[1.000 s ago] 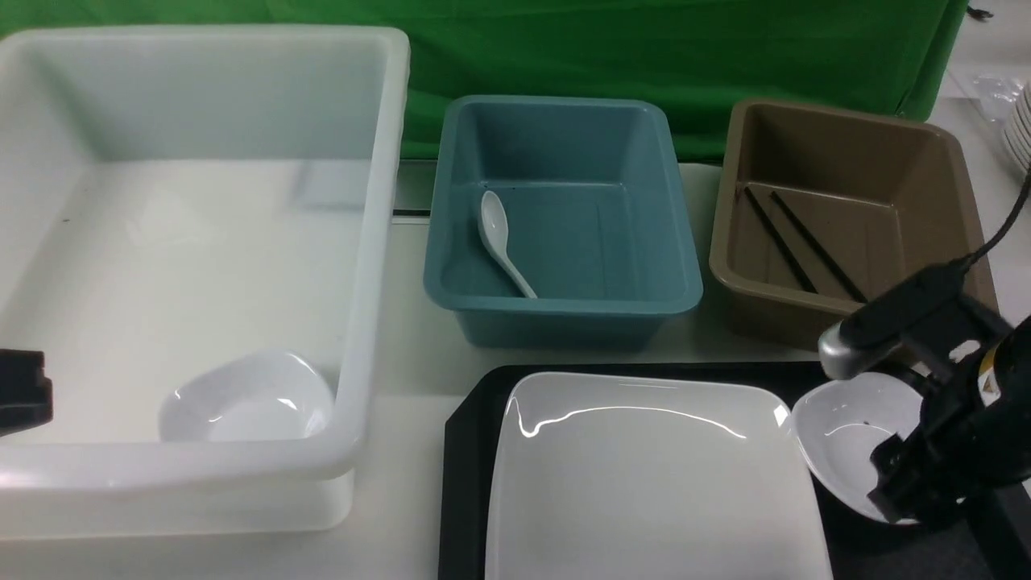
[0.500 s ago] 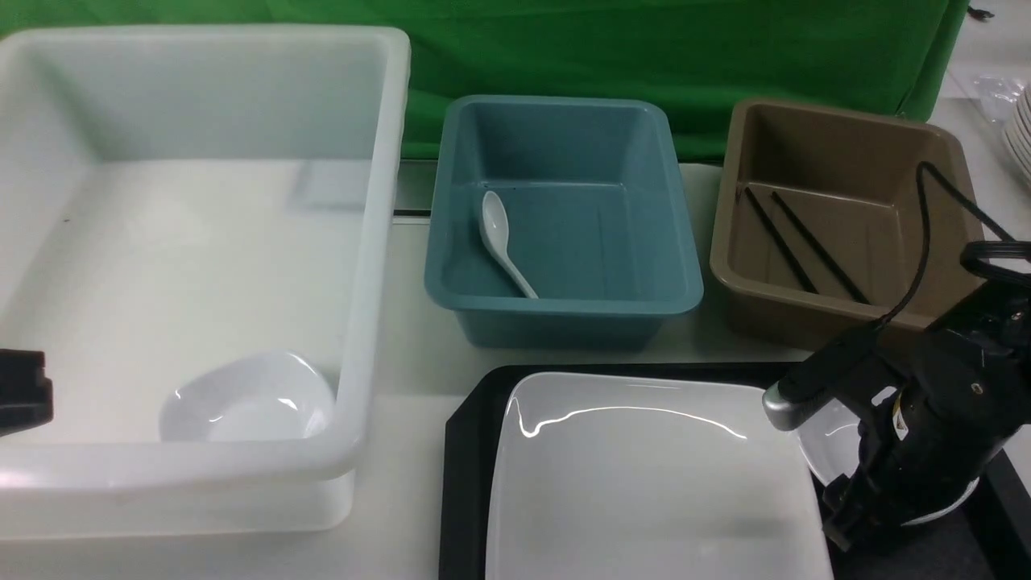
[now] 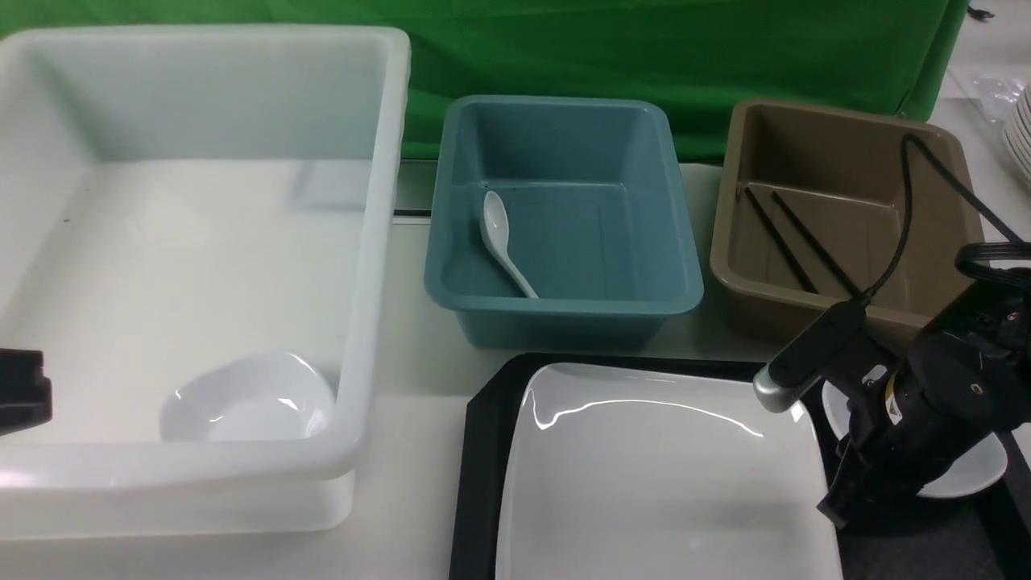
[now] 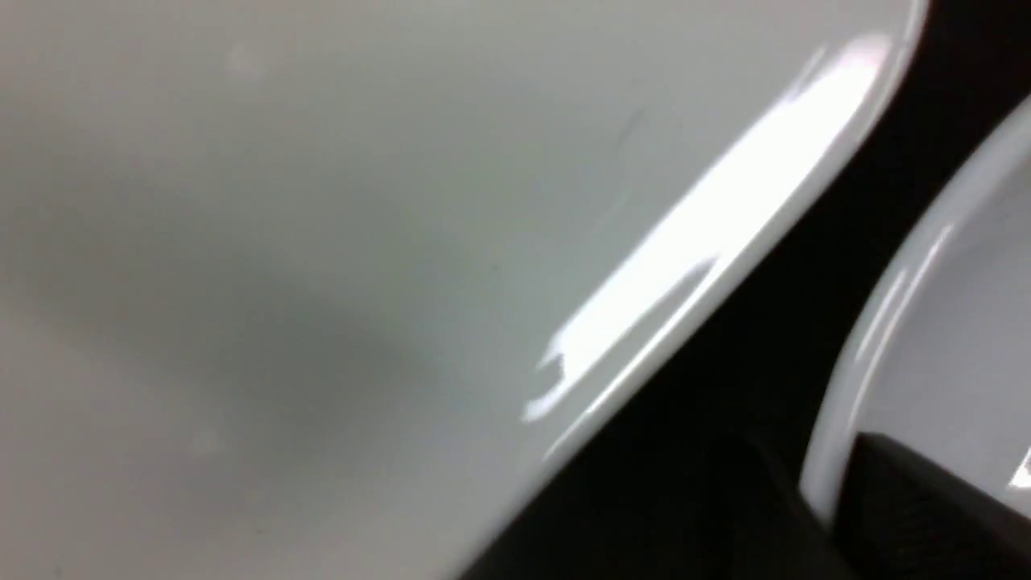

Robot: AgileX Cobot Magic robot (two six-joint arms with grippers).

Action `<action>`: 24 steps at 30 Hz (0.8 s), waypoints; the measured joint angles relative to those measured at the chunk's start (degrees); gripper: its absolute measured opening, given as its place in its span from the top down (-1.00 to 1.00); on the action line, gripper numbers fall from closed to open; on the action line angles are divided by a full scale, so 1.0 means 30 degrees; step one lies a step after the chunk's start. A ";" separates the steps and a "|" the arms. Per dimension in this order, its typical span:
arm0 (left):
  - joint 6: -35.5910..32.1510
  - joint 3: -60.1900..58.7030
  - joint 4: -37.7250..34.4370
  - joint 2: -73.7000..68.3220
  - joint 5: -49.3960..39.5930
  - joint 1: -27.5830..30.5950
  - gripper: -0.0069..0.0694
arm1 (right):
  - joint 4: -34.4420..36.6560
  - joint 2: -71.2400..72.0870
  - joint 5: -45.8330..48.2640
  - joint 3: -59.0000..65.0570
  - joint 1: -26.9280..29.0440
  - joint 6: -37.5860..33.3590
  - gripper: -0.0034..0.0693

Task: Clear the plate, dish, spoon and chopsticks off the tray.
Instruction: Use the right arm to grab a small plate from the dinner plate, then use the right arm to put the small plate into the large storage box on the left

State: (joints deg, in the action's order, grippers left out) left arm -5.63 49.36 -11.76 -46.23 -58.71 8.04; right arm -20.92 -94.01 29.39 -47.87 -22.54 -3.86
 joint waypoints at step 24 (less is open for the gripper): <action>0.2036 0.0000 -0.0073 0.0000 0.0918 0.0000 0.77 | 1.0238 0.5129 0.2303 -0.8816 -0.2323 -0.4485 0.74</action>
State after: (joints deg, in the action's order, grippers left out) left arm 0.48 49.36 -11.98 -46.23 -55.95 8.04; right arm 9.79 -78.63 36.30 -74.32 -29.51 -17.31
